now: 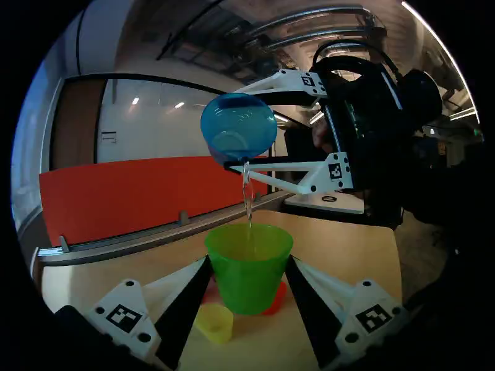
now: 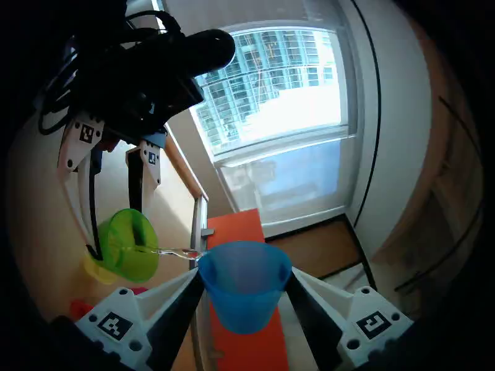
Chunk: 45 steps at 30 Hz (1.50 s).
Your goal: Pour water
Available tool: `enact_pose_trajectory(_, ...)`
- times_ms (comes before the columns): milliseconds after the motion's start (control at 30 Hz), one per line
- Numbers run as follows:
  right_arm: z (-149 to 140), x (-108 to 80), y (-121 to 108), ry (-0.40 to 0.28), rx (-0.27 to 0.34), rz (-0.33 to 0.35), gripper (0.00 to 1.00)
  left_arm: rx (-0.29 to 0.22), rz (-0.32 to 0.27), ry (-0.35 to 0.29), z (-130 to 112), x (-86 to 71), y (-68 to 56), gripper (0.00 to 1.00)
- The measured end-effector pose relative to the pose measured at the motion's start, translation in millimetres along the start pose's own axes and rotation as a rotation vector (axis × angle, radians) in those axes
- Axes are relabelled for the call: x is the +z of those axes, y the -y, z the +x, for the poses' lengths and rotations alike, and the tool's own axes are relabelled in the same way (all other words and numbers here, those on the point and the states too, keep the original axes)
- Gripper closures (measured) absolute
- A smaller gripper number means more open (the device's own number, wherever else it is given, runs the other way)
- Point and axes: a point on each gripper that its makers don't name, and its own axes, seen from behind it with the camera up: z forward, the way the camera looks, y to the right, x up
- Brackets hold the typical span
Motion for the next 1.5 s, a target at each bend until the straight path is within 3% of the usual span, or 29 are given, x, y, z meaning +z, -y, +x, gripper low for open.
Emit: enact_pose_trajectory(1500,8.6,1.3,-17.2,0.005,-0.201,-0.046,0.11,0.005,-0.009,-0.013,6.9,0.1,-3.6,0.17)
